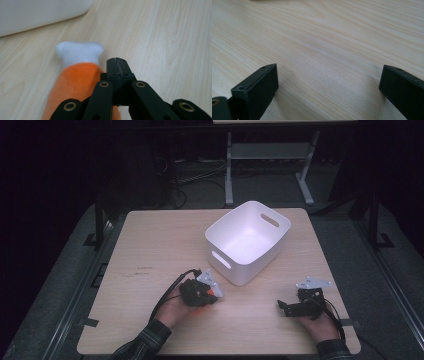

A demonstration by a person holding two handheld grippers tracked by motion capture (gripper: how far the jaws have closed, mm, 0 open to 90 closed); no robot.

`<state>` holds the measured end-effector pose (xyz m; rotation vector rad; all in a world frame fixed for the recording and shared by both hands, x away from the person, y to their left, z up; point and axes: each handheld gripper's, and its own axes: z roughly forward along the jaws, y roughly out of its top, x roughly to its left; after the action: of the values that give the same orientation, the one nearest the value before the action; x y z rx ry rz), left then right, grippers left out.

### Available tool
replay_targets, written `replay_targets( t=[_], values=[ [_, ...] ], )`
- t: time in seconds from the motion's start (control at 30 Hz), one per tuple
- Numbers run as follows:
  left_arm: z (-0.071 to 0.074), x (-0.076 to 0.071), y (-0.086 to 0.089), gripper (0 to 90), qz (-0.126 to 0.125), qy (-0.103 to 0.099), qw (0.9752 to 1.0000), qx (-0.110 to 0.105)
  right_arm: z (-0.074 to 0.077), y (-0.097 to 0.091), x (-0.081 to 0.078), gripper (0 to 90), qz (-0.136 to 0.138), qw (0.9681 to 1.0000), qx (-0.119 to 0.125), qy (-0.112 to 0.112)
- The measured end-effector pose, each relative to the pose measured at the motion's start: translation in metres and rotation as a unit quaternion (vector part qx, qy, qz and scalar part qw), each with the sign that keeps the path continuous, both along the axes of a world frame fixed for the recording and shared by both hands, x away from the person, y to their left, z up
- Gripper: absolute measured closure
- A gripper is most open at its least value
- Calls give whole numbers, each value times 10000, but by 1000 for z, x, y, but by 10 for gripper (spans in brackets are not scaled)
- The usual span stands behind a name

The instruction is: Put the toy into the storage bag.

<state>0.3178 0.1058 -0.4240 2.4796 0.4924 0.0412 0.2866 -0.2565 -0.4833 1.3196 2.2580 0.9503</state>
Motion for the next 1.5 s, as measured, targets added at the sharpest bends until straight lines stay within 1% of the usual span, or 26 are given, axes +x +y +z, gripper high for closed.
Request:
replay_targets(
  t=[0.07,0.17,0.23,0.3,0.37,0.4,0.47,0.53,0.57,0.6,0.63,0.7,0.8,0.9,1.0,1.03,1.07,1.1,1.13,1.23,1.3,1.37,1.4,1.43,1.5],
  values=[
    [-2,3,0,900,92,38,9999,-53,0,0,0,19,1,10000,-3,1],
    [-2,7,2,900,99,47,9999,-37,0,0,0,19,1,10000,-2,3],
    [-2,7,3,900,110,51,9999,-33,0,0,0,19,2,10000,-2,2],
    [0,6,4,900,179,70,9997,-120,0,0,0,19,1,10000,-2,3],
    [2,5,6,900,186,90,9997,-140,0,0,0,19,-3,10000,-1,7],
    [4,5,7,900,192,108,9996,-165,0,0,0,19,0,10000,-2,4],
    [7,3,8,900,263,74,9995,-184,0,0,0,19,1,10000,-3,3],
    [13,3,13,900,291,60,9993,-247,0,0,0,19,2,10000,-3,3],
    [19,2,17,894,396,44,9987,-313,0,0,0,19,1,10000,-4,2],
    [19,2,17,867,396,44,9987,-313,0,0,0,19,1,10000,-4,2],
    [22,1,20,867,444,31,9984,-340,0,0,0,19,1,10000,-3,4],
    [27,2,27,814,565,15,9974,-439,0,0,0,19,0,10000,-3,4],
    [33,2,36,703,757,-31,9960,-464,0,0,0,19,-1,10000,-1,5],
    [37,3,44,623,968,-39,9941,-497,0,0,0,19,2,10000,-2,3],
    [39,4,52,522,1109,-53,9928,-442,0,0,0,19,-1,10000,-1,6],
    [39,4,54,457,1157,-36,9924,-413,0,0,0,19,1,10000,-1,5],
    [39,4,55,457,1195,-26,9921,-388,0,0,0,19,1,10000,-1,5],
    [39,5,57,432,1250,-24,9915,-371,0,0,0,19,0,10000,-2,5],
    [38,5,58,391,1325,16,9906,-351,0,0,0,19,-2,10000,0,6],
    [37,6,63,286,1484,-21,9884,-329,0,0,0,19,-2,10000,0,6],
    [35,7,65,239,1563,-35,9873,-287,0,0,0,19,-1,10000,0,6],
    [33,7,65,174,1609,8,9866,-260,0,0,0,19,0,10000,-1,4],
    [31,7,65,163,1604,50,9867,-270,0,0,0,19,1,10000,-3,3],
    [30,7,64,149,1599,107,9868,-249,0,0,0,19,1,10000,-2,4],
    [26,6,62,135,1534,196,9878,-178,0,0,0,19,1,10000,-1,4]
  ],
)
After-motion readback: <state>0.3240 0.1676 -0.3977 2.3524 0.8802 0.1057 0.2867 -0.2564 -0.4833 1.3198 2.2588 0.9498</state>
